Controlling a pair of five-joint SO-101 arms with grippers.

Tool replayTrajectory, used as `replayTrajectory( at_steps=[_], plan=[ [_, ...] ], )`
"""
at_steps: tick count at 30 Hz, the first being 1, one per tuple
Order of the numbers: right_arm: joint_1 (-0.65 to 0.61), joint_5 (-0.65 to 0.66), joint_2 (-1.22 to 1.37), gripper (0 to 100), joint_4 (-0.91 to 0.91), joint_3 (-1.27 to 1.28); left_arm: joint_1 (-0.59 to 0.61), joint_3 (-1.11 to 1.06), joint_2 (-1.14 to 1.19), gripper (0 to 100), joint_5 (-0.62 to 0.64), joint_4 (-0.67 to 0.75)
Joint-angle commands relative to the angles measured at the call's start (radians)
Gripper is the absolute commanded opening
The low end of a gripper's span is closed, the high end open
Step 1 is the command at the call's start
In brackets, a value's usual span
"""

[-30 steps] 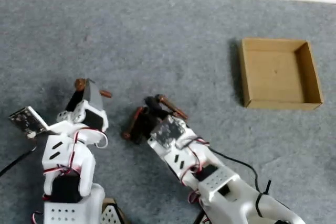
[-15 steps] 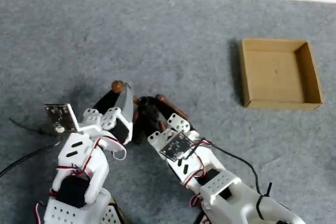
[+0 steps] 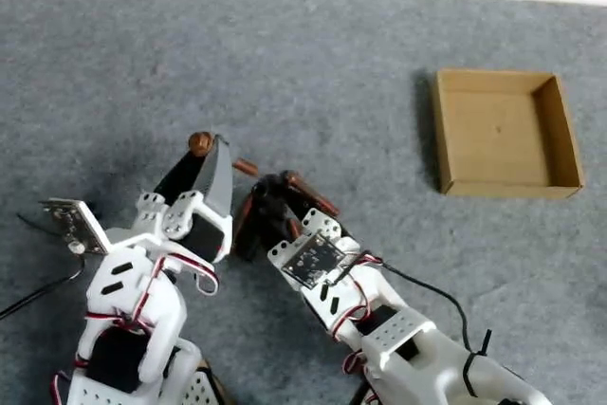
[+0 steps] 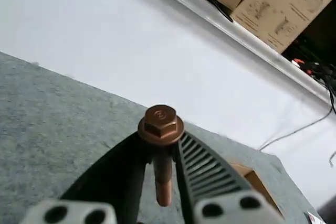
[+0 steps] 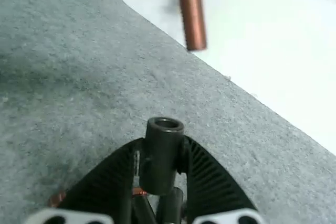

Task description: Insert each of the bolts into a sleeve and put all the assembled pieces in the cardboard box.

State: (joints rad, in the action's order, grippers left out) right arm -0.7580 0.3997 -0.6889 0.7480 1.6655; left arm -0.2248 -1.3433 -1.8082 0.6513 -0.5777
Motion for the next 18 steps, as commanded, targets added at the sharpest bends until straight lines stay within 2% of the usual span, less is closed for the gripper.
replayTrajectory(
  at_steps=[1, 4, 8, 16, 18],
  plan=[
    [-0.002, 0.008, -0.021, 0.4, -0.002, 0.068, -0.068, 0.004, -0.016, 0, 0.009, -0.066],
    [-0.002, 0.008, -0.021, 0.4, -0.002, 0.068, -0.107, -0.001, -0.016, 0, -0.006, -0.144],
    [-0.002, 0.008, -0.021, 0.4, -0.002, 0.068, -0.096, -0.005, -0.016, 0, -0.049, -0.176],
    [-0.002, 0.008, -0.021, 0.4, -0.002, 0.07, -0.022, -0.031, -0.016, 0, -0.049, -0.167],
    [-0.004, 0.008, -0.021, 0.4, -0.002, 0.07, -0.021, -0.039, -0.016, 0, -0.049, -0.124]
  ],
)
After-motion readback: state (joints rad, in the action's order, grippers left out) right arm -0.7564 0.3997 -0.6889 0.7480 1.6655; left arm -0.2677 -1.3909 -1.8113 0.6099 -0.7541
